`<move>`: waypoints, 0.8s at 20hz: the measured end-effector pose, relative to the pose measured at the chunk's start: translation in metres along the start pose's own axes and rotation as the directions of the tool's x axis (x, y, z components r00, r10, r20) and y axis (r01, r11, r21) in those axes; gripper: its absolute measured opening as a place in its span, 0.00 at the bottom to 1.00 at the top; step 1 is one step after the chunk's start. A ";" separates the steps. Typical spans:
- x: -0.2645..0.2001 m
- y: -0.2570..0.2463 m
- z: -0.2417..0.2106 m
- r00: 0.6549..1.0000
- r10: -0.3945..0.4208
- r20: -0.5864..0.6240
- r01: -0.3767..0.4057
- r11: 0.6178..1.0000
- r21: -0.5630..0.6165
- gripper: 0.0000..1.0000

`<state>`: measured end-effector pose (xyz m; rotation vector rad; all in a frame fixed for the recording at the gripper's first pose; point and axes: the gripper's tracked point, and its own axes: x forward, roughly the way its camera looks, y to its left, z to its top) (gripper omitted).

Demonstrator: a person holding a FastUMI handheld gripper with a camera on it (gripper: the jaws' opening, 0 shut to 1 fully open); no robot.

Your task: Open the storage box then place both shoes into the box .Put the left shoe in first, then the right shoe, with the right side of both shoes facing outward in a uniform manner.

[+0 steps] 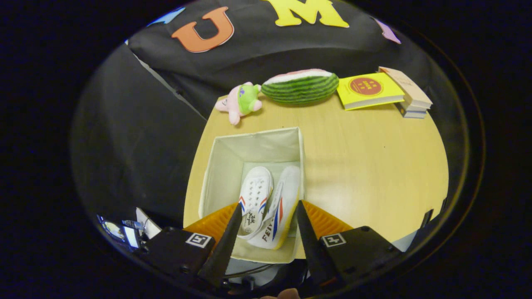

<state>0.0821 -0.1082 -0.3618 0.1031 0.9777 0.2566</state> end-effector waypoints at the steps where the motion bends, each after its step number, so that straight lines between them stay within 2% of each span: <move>1: -0.007 -0.002 0.006 0.999 -0.009 0.038 0.010 1.000 -0.011 0.82; 5: -0.045 -0.011 0.031 0.977 -0.034 0.210 0.041 0.999 -0.029 0.82; 9: -0.093 -0.027 0.053 0.919 -0.066 0.390 0.097 0.993 -0.060 0.83; 11: -0.119 -0.038 0.060 0.876 -0.096 0.473 0.150 0.986 -0.077 0.84; 14: -0.155 -0.052 0.070 0.783 -0.128 0.608 0.222 0.972 -0.081 0.85; 16: -0.181 -0.057 0.072 0.726 -0.140 0.674 0.249 0.966 -0.068 0.99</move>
